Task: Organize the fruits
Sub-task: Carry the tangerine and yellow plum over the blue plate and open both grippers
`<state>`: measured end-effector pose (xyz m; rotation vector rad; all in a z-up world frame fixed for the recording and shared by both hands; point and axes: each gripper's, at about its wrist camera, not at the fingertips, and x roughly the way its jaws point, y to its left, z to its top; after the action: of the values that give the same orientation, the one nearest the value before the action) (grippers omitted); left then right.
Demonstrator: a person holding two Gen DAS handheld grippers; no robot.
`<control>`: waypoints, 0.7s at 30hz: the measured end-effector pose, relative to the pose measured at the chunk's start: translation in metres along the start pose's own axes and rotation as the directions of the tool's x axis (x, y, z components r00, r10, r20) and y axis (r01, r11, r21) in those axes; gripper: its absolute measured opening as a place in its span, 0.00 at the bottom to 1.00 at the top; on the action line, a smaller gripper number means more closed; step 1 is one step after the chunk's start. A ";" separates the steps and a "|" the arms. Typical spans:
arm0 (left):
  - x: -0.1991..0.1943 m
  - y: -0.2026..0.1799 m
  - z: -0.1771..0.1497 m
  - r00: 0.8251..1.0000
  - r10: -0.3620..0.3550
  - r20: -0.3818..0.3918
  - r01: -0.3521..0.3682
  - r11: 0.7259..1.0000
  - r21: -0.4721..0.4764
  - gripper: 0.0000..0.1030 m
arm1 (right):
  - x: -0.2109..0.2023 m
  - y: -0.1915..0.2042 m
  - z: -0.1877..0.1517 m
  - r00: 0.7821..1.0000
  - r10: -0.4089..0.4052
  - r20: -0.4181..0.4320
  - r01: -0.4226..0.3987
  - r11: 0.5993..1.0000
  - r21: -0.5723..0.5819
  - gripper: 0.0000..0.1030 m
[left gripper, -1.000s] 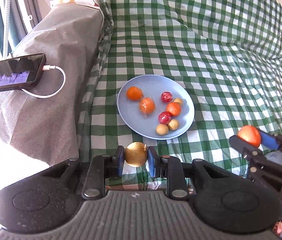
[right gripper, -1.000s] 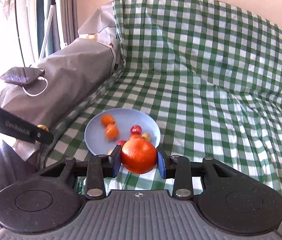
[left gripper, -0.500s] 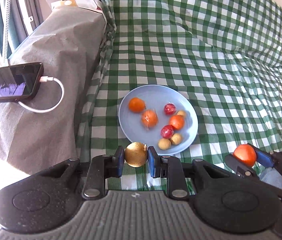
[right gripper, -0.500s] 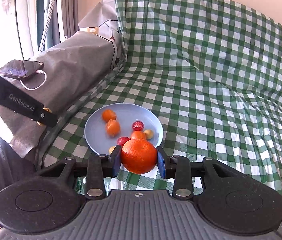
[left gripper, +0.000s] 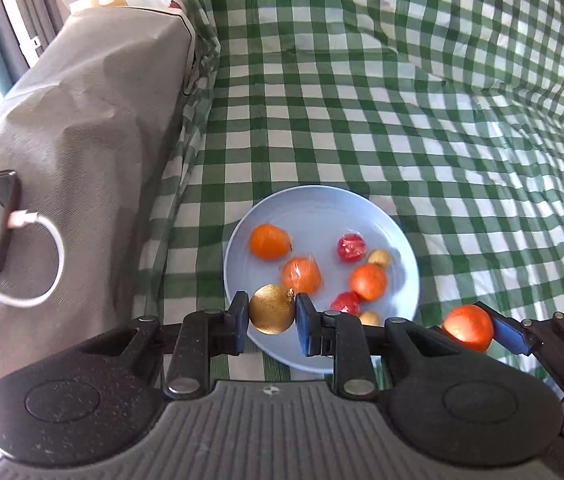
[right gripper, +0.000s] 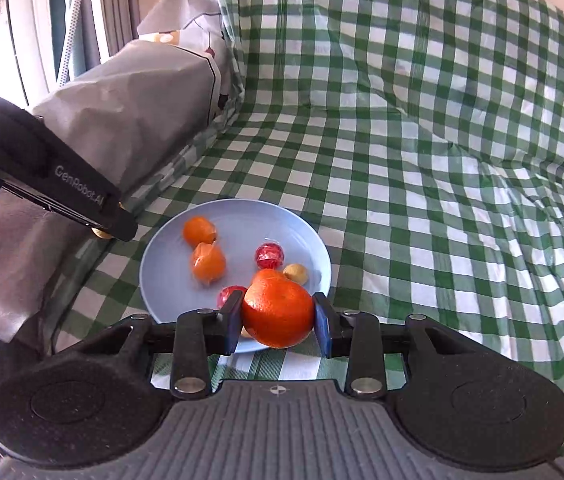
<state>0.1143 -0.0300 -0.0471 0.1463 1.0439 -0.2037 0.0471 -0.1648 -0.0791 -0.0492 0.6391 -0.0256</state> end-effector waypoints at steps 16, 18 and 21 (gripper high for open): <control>0.077 -0.007 0.033 0.998 0.028 -0.059 -0.026 0.999 0.039 0.56 | 0.085 -0.006 0.023 0.997 0.018 -0.069 -0.020 0.999 -0.030 0.38; 0.069 -0.007 0.033 0.997 0.063 -0.032 -0.062 0.997 0.044 0.99 | 0.092 -0.005 0.027 0.995 0.040 -0.093 -0.045 0.997 -0.059 0.60; 0.052 -0.008 0.025 0.997 0.073 0.002 -0.073 0.994 0.080 1.00 | 0.085 -0.008 0.026 0.996 -0.004 -0.084 0.000 0.999 -0.051 0.85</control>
<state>0.1589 -0.0480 -0.0796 0.2564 1.0301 -0.1793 0.1301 -0.1756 -0.1085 -0.0989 0.7235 -0.0133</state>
